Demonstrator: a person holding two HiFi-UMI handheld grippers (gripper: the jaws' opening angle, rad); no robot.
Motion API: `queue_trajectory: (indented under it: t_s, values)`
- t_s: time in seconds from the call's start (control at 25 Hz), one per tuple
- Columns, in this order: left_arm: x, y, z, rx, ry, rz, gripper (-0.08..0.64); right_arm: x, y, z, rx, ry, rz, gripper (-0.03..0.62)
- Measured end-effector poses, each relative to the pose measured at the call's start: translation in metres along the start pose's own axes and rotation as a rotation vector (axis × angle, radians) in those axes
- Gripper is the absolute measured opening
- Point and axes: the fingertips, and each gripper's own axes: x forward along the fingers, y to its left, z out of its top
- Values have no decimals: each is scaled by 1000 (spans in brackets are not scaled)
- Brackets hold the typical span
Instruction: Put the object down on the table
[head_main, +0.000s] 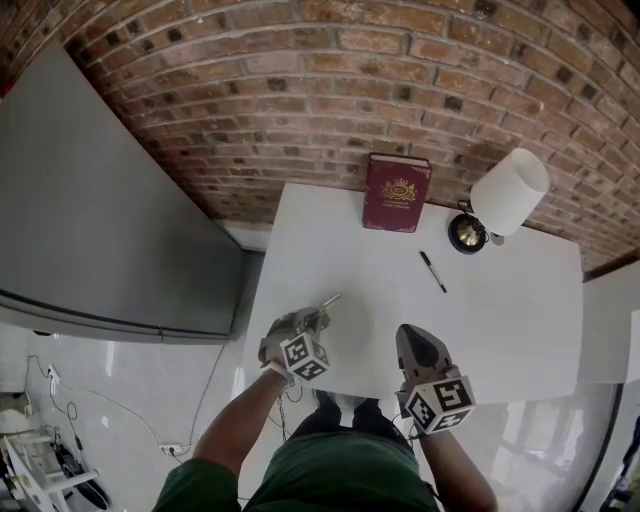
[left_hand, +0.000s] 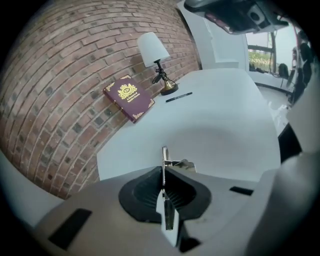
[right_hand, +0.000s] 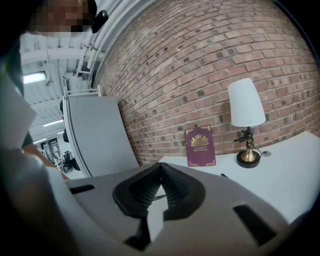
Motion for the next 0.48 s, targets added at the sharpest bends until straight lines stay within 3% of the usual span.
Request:
queue_trajectory:
  t_s: [0.48]
  values:
    - [9, -23, -6, 199, 32, 130, 12, 1, 1, -5, -1, 21, 11, 3]
